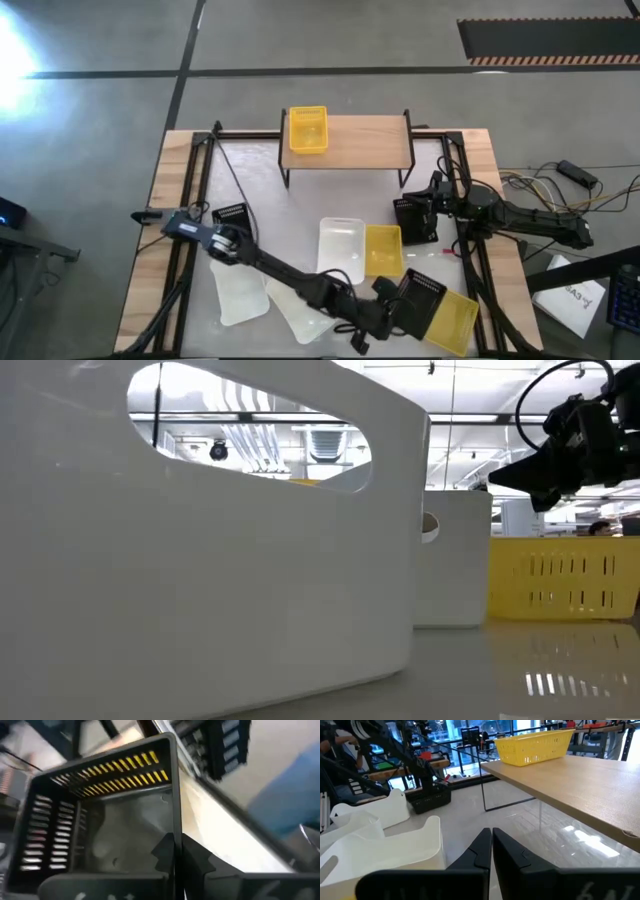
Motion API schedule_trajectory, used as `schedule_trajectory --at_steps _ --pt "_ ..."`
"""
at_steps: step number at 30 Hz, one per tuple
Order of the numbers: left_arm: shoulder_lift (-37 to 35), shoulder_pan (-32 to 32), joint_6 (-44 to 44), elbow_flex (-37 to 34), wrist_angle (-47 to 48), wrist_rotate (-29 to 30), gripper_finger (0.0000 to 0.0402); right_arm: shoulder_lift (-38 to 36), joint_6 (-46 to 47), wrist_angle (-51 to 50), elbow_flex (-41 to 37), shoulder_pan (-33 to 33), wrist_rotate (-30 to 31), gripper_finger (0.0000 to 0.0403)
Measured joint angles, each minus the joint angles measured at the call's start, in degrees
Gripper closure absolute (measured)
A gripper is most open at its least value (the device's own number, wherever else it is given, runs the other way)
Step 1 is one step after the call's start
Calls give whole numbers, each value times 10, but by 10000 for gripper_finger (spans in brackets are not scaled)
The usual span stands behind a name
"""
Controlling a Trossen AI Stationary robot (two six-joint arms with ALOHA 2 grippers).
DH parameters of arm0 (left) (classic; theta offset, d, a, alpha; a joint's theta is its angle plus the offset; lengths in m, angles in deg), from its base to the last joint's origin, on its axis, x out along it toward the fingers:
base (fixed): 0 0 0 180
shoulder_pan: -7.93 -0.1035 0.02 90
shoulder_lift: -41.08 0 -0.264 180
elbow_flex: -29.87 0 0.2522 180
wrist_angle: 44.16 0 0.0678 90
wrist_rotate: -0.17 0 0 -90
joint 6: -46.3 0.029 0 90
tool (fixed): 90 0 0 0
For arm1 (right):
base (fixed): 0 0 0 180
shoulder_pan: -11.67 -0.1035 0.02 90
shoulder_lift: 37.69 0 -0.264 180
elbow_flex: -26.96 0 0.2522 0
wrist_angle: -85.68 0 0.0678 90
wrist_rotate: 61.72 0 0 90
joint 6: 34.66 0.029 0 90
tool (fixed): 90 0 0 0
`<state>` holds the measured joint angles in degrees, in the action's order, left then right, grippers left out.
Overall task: Stack baskets on shelf by color
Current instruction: Put the bottom black bin on the shelf
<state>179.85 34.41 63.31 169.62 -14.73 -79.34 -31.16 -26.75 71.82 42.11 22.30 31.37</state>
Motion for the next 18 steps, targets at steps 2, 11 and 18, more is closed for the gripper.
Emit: schedule_trajectory --at_steps 2,11,18 --pt "-34 12 -1 0 42 42 401 0 0 0 0 0 0 394" --pt "-182 16 -43 0 294 291 401 0 0 1 0 0 0 394" --pt "-209 -141 -38 1 348 249 401 0 0 2 0 0 0 394"
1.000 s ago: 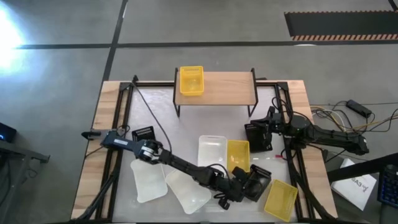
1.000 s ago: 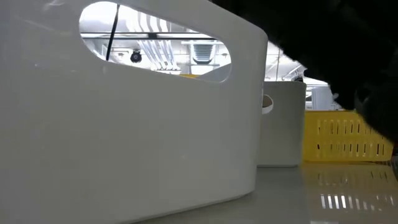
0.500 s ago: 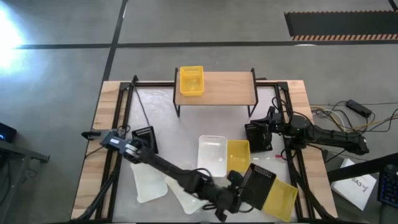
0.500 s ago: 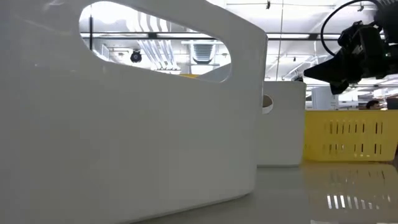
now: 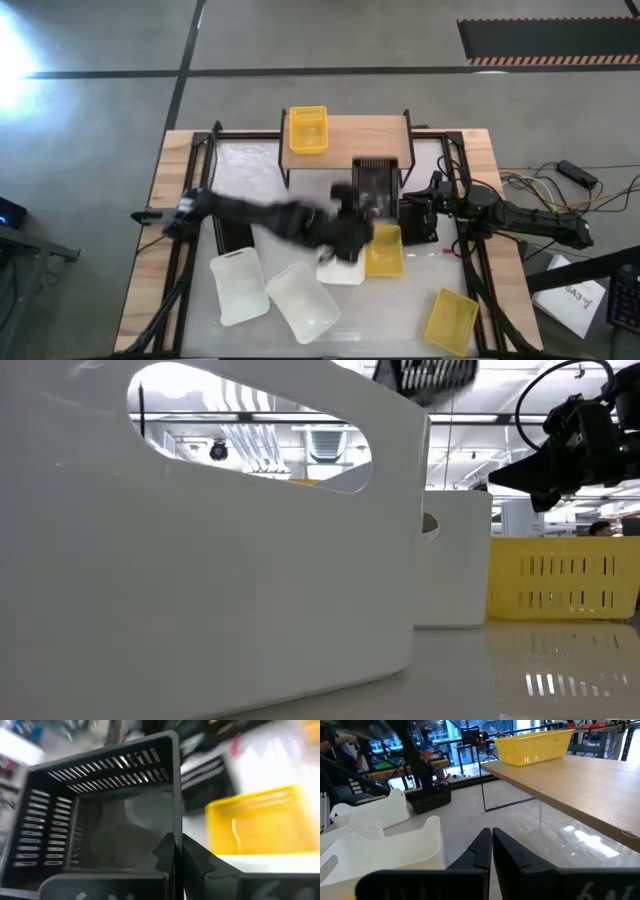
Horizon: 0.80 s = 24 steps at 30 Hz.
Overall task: Stack baskets on shelf by color
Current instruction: Put the bottom black bin on the shelf
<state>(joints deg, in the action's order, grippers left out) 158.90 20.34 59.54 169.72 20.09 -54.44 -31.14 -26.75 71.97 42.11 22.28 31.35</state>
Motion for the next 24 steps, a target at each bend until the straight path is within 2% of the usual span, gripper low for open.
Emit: schedule_trajectory --at_steps 5,8,11,14,24 --pt "7 -117 8 -16 2 -75 401 0 0 0 0 0 0 394" --pt "8 -158 27 -40 -4 -86 401 0 0 0 0 0 0 394" --pt "8 -194 42 -51 -6 -121 401 0 0 0 0 0 0 394" --pt "8 -218 59 -67 -21 -157 401 0 0 0 0 0 0 394" --pt "4 -245 87 -82 -20 -173 401 0 0 0 0 0 0 394"
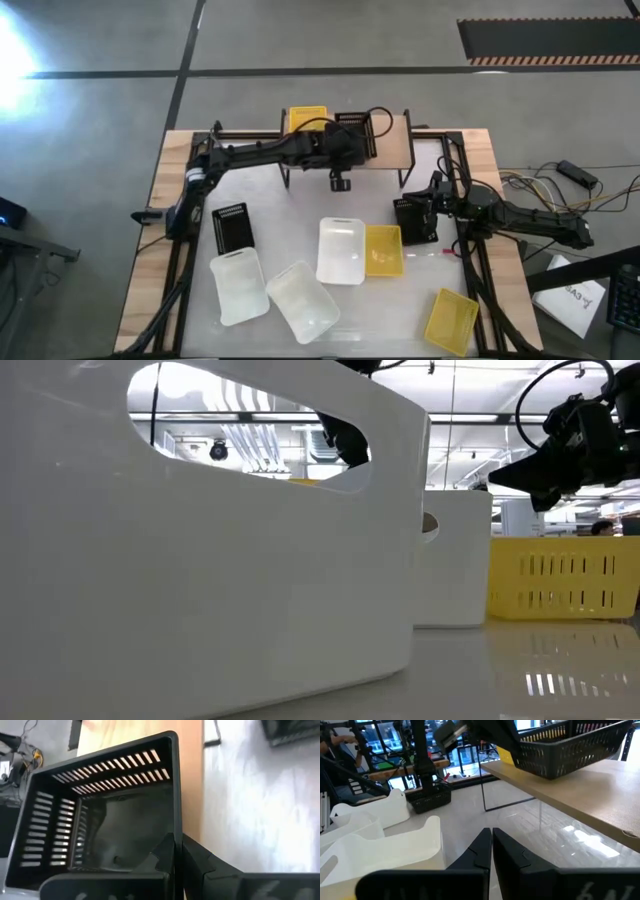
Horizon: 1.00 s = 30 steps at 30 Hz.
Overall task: Stack baskets on shelf by color
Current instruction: Put the bottom black bin on the shelf
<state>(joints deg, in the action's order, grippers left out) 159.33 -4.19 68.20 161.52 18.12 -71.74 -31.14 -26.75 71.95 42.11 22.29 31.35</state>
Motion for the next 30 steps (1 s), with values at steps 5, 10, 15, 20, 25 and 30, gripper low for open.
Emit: schedule_trajectory --at_steps 5,10,15,20,25,30 --pt "0 -3 12 -3 16 13 401 0 0 0 0 0 0 394" --pt "0 -11 14 -5 18 38 396 0 0 0 0 0 0 394" --pt "0 -21 14 -5 19 46 352 0 0 0 0 0 0 394" --pt "0 -24 14 -5 19 51 304 0 0 0 0 0 0 394" --pt "-5 -24 14 -6 19 95 283 0 0 0 0 0 0 394" --pt "-21 -25 11 -6 19 117 281 0 0 0 0 0 0 394"
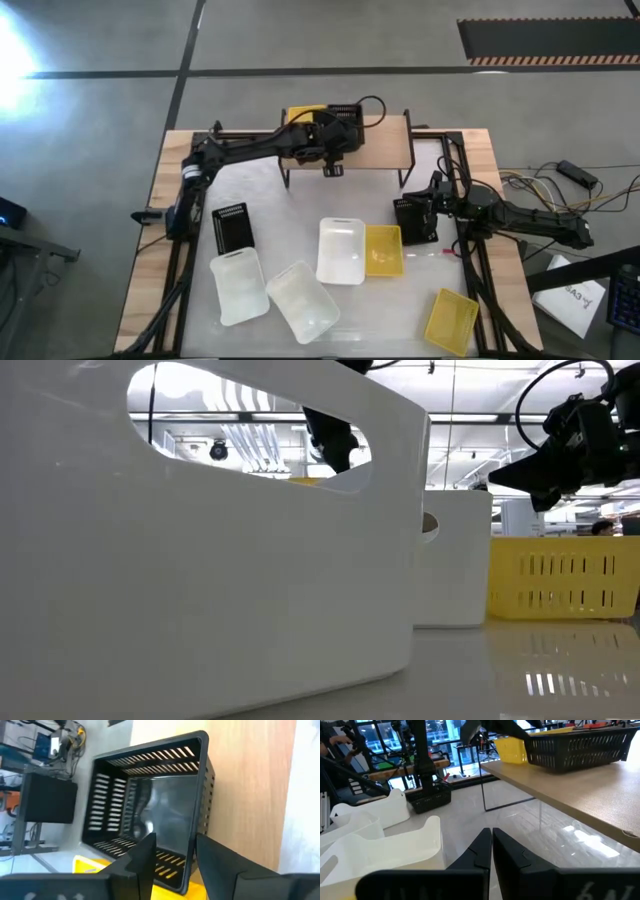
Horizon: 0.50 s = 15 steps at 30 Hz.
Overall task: Stack baskets on shelf by color
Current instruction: Put the bottom black bin on the shelf, then put the top white bin on the shelf
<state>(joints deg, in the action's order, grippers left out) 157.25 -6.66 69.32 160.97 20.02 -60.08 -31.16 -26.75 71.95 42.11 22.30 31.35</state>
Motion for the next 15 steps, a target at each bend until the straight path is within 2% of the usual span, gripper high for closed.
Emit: schedule_trajectory --at_steps 10,15 --pt "-13 12 -4 0 1 4 281 0 0 0 0 0 0 394" --pt "-28 45 -45 0 3 4 281 0 0 0 0 0 0 394"
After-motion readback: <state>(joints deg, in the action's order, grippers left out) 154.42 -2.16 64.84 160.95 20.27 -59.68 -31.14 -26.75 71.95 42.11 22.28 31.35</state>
